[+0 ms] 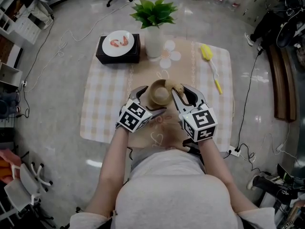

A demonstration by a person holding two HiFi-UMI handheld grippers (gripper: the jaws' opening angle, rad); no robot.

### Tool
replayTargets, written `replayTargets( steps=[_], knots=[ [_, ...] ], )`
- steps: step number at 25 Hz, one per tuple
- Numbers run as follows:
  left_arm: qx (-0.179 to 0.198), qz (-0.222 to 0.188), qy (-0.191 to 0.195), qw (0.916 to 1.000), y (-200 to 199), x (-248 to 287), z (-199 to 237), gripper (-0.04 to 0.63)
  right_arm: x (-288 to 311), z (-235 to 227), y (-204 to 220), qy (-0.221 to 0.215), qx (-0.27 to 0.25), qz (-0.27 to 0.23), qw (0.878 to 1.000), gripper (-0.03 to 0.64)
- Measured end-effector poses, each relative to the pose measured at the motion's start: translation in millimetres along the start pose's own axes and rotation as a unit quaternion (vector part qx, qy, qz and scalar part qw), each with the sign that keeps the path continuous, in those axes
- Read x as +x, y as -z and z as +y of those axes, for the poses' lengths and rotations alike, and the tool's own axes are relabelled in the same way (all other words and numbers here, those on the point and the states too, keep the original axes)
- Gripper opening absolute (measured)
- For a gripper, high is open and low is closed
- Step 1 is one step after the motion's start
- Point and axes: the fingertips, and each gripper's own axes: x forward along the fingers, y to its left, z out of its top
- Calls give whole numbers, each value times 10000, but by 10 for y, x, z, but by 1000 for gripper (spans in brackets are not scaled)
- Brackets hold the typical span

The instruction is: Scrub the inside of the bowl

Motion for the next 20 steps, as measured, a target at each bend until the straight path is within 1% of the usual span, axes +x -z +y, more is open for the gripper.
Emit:
replayTargets(
  steps=[3, 6, 15, 20],
  knots=[
    [121, 113, -55, 9998, 29, 79, 42, 508, 35, -28, 9, -49, 30, 1, 10000, 104],
    [182, 233, -22, 9996, 71, 148, 56, 505, 76, -54, 23, -84, 71, 11, 9999, 104],
    [236, 493, -46, 9985, 248, 263, 124, 468, 162, -68, 80, -163, 51, 101, 9998, 104],
    [285, 596, -32, 9978, 233, 245, 92, 457, 160, -65, 94, -170, -19, 143, 9998, 104]
  ],
)
